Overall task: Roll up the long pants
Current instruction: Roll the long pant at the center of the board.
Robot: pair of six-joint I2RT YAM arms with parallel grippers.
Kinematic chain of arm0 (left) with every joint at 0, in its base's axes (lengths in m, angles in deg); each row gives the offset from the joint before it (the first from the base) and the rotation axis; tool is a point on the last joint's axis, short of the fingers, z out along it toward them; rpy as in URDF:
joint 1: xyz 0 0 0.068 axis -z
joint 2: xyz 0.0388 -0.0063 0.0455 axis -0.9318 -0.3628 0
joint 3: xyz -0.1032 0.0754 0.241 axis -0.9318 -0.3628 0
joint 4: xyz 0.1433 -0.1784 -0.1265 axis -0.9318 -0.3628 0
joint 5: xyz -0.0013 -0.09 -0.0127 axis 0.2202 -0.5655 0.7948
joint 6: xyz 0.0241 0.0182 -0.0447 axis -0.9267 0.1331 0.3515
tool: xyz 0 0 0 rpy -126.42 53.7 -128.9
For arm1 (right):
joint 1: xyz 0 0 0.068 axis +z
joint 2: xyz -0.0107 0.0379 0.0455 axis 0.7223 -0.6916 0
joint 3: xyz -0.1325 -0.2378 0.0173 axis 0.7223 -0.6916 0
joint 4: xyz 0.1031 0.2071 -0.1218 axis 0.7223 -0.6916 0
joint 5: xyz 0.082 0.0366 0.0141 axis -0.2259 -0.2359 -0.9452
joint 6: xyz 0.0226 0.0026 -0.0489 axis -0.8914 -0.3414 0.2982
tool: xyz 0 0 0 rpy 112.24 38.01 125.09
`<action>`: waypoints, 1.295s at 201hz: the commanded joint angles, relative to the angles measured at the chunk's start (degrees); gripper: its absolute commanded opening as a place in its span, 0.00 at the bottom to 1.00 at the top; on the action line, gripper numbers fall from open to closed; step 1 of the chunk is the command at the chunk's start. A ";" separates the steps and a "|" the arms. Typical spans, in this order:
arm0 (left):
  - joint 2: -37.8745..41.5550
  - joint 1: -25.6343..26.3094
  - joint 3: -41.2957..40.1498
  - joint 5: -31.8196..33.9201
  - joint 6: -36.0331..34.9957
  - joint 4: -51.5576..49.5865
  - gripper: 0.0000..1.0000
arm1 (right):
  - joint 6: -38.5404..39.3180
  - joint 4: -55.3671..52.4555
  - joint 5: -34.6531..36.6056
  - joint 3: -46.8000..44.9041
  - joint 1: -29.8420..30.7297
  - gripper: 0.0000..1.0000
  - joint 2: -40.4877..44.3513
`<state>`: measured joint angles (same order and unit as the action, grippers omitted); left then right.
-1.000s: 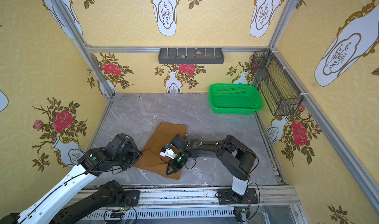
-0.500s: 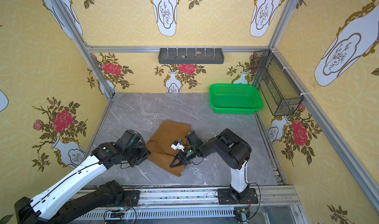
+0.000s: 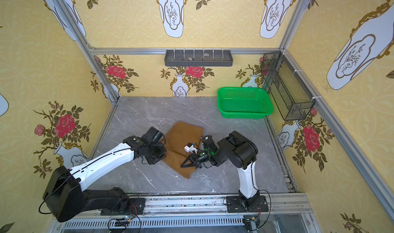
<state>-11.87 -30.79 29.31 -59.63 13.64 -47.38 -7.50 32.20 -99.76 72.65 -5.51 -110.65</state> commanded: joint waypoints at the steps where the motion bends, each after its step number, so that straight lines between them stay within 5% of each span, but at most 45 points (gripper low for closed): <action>1: -4.79 -0.70 0.51 2.78 -2.05 1.22 0.10 | -3.82 4.96 0.10 -0.48 -0.11 0.00 0.19; 53: -10.46 -3.74 -0.04 -2.65 -2.76 11.63 0.06 | -8.17 12.21 0.57 -3.19 -0.02 0.00 -2.66; 90: -4.87 -3.74 1.41 -8.28 -2.51 10.10 0.06 | -11.10 18.99 1.31 -3.69 0.00 0.00 -6.84; 130: 1.05 -3.78 2.22 -4.28 -2.18 10.03 0.09 | -21.04 34.61 1.70 -4.37 -0.17 0.00 -13.32; 216: -21.96 -3.83 0.15 -4.02 -2.97 19.70 0.03 | -25.18 38.05 1.88 -5.59 -0.89 0.00 -11.61; 229: -24.55 -3.83 0.38 -3.21 -3.12 19.36 0.02 | -25.47 37.24 2.31 -6.32 -1.04 0.21 -10.70; 230: -24.71 -3.83 0.39 -3.19 -3.16 19.35 0.02 | -25.42 37.06 2.40 -6.47 -1.06 0.28 -10.59; 231: -24.87 -3.83 0.35 -3.17 -3.17 19.35 0.02 | -25.43 36.83 2.44 -6.59 -1.12 0.56 -10.49; 232: -25.13 -3.83 0.33 -3.12 -3.18 19.40 0.02 | -25.35 36.67 2.55 -6.61 -1.15 0.74 -10.31; 235: -25.58 -3.83 0.32 -3.27 -3.23 19.54 0.02 | -25.20 36.20 2.72 -6.94 -1.31 0.98 -9.98; 260: -28.05 -3.83 -0.55 -3.75 -3.64 19.96 0.02 | -20.62 24.92 6.11 -10.09 -2.61 0.98 -2.04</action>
<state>-34.95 -34.79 31.19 -68.98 10.76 -22.20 -31.59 68.81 -95.06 64.78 -7.46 -118.69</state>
